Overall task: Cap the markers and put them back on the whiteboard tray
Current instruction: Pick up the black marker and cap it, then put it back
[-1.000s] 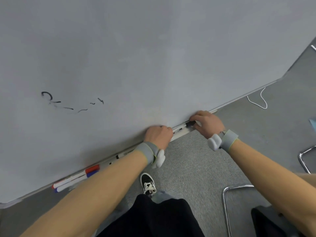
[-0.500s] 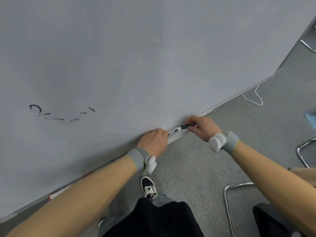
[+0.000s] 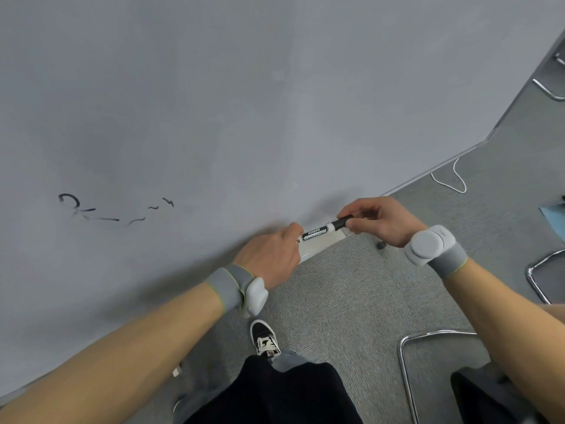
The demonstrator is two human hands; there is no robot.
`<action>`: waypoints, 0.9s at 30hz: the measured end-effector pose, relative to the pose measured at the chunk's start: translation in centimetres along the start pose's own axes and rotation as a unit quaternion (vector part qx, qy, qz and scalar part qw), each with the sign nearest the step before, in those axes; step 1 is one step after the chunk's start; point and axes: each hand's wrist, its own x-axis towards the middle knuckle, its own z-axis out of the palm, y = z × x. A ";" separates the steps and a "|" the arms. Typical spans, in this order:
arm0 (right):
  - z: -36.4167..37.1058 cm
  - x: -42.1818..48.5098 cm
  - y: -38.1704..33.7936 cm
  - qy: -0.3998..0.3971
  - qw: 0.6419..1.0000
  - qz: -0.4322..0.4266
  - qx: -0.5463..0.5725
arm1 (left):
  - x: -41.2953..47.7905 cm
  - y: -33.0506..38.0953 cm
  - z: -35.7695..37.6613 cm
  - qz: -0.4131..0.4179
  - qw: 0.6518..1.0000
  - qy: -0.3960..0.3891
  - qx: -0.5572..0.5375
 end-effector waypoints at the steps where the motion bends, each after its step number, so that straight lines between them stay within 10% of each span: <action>1: 0.0 0.0 -0.2 0.000 1.000 -0.003 0.003 | 0.0 0.0 0.0 0.005 1.000 0.007 -0.005; 27: 0.4 -0.9 1.3 0.041 0.979 0.031 0.195 | 1.0 0.9 0.1 0.047 0.996 0.028 -0.065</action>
